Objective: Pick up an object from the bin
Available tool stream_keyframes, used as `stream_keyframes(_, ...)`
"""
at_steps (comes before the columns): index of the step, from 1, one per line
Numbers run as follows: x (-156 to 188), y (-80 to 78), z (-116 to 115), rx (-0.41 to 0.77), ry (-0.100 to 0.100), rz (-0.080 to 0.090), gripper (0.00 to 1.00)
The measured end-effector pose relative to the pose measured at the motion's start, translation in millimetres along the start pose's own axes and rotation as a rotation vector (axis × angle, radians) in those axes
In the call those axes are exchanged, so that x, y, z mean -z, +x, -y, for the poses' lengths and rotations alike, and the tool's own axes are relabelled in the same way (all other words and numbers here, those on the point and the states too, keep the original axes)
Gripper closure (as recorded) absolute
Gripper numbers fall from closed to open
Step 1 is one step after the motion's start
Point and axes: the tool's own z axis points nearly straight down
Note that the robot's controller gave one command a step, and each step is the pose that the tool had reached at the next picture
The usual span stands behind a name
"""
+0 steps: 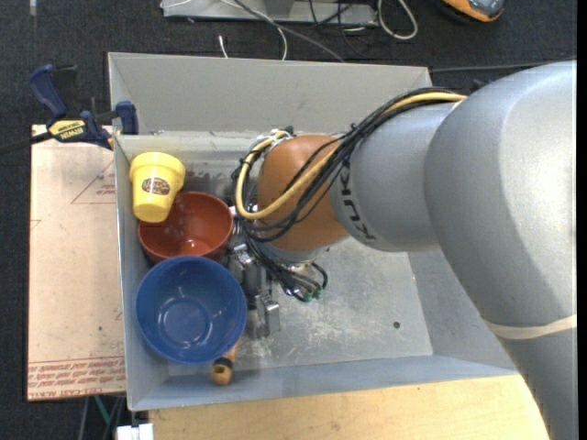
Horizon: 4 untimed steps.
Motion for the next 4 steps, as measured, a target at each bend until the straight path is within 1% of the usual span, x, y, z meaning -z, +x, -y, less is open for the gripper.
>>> stream_keyframes(1, -4.6, -28.1, 15.7, -0.045, -0.008, 0.012, 0.00)
stream_keyframes(2, -2.4, -20.5, -12.0, 0.004, -0.006, 0.010, 0.00)
stream_keyframes(3, -0.9, -10.4, 8.8, -0.051, -0.004, 0.006, 1.00)
stream_keyframes(4, -0.9, -10.4, 8.8, -0.051, -0.004, 0.006, 1.00)
